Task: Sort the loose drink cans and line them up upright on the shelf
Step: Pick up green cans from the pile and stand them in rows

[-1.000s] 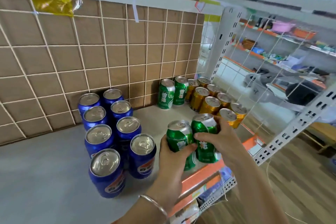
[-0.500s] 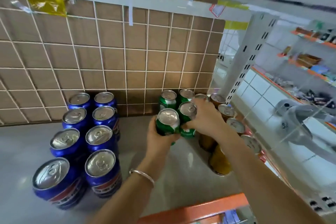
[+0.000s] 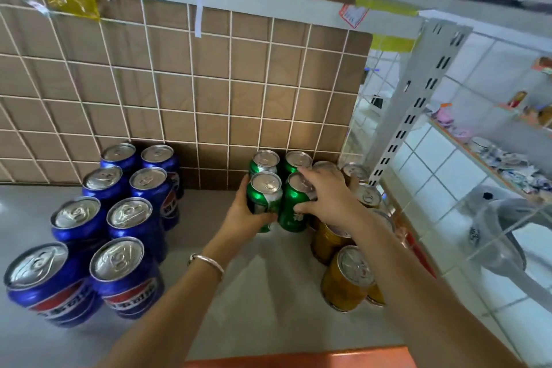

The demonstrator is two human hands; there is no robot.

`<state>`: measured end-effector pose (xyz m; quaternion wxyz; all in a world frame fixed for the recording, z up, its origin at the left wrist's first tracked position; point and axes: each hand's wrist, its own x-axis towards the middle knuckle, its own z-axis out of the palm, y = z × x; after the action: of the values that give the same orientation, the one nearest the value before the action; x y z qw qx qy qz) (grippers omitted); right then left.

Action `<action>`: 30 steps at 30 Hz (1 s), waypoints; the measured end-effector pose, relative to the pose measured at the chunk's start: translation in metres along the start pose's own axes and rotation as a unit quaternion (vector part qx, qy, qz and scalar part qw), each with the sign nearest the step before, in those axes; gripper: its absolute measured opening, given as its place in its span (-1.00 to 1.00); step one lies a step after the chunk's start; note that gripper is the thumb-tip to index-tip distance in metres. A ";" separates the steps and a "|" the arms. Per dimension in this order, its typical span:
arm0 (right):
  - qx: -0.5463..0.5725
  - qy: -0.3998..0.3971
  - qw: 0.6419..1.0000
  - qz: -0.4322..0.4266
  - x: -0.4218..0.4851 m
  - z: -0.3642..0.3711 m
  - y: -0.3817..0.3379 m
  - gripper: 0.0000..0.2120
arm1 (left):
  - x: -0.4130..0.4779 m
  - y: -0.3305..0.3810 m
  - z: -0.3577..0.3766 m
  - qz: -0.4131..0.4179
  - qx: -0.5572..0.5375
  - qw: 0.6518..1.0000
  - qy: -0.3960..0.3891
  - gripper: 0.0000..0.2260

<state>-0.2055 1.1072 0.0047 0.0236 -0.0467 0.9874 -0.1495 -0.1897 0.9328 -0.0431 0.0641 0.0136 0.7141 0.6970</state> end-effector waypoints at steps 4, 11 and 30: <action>-0.086 0.001 0.996 0.011 -0.006 -0.001 -0.008 -0.25 | 0.001 0.003 0.002 -0.025 0.017 0.999 -0.023 -0.09; -0.092 0.064 0.994 0.014 -0.024 0.010 -0.036 -0.19 | -0.009 -0.005 0.012 -0.051 0.054 0.997 0.037 0.04; 0.109 0.114 0.967 -0.202 -0.089 0.036 -0.234 -0.64 | -0.157 0.053 -0.122 0.101 0.163 0.965 0.181 -0.69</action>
<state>-0.0950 0.8829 0.0429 -0.1145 -0.2250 0.9314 -0.2624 -0.0514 0.7957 0.0232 -0.1402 -0.0305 0.8126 0.5649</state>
